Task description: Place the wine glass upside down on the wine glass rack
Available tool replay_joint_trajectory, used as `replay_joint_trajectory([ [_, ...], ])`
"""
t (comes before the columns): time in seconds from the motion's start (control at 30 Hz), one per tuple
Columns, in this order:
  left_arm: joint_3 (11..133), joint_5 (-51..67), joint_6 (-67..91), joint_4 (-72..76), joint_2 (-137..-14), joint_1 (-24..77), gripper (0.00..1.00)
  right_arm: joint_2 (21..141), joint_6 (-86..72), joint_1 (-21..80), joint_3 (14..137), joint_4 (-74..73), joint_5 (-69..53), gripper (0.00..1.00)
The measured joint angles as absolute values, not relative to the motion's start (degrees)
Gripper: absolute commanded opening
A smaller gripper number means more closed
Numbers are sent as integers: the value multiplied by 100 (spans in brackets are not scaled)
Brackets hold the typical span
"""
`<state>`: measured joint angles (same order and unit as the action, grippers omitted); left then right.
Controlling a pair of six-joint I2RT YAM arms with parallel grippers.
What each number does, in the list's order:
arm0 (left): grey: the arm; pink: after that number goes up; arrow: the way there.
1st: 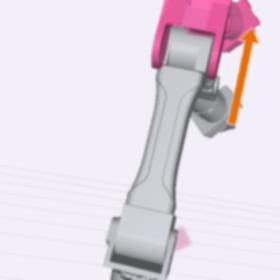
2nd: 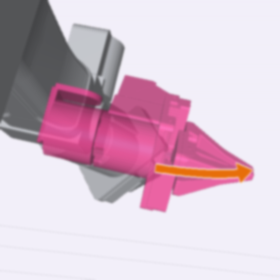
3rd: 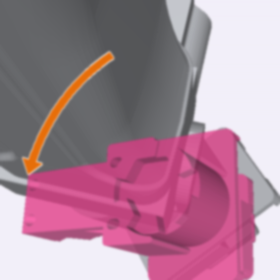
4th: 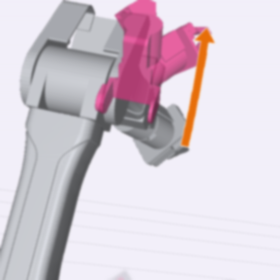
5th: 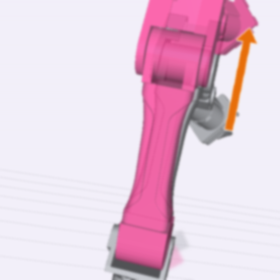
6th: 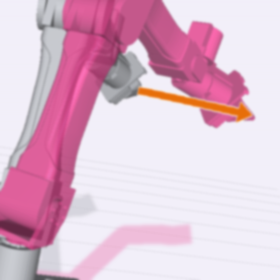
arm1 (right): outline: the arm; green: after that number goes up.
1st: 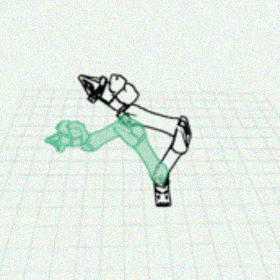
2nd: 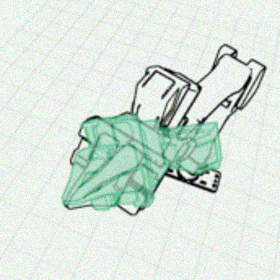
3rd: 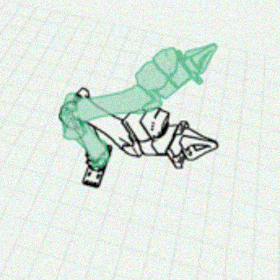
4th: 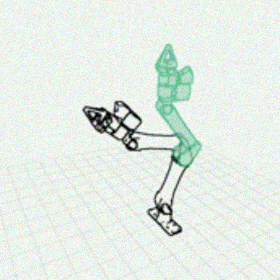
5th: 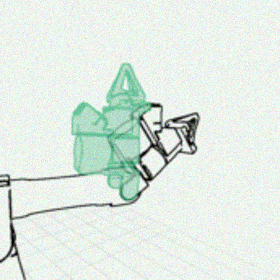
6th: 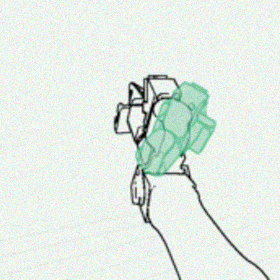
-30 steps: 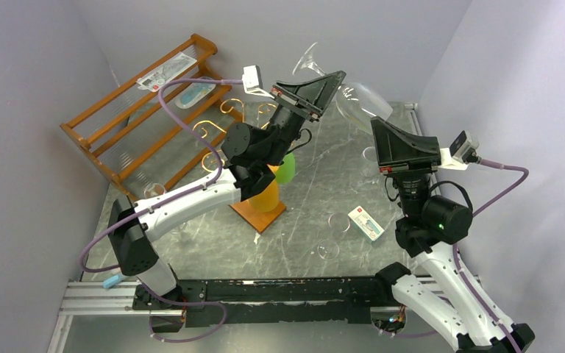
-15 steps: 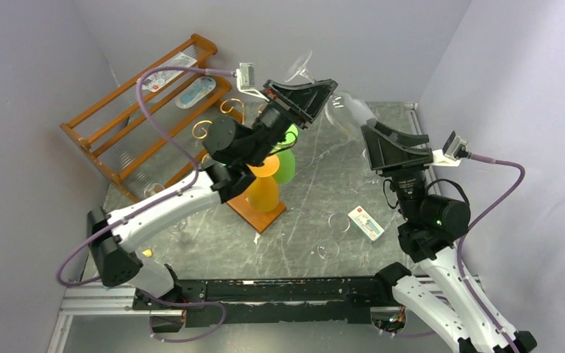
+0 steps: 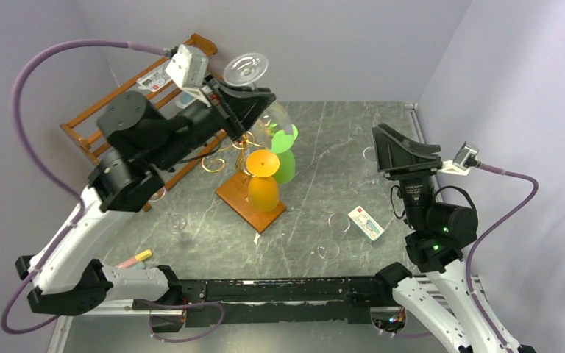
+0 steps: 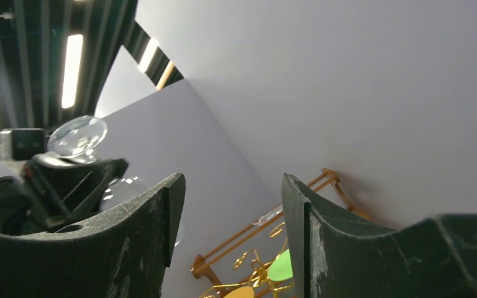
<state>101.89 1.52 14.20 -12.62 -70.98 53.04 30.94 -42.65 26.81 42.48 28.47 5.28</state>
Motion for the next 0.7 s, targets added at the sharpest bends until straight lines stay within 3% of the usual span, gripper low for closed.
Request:
replay_joint_trajectory([
  [0.3, 10261, -864, 683, -3489, -6261, 5304, 5, 3100, -4189, 2681, 4248, 2338, 819, 62],
  [0.5, 9660, -1833, 587, -4353, -5677, 5304, 5, 3148, -4123, 2681, 4165, 2115, 972, 62],
  [0.7, 9421, -1953, 668, -4960, -5546, 5304, 5, 3210, -4125, 2681, 3911, 1905, 1039, 62],
])
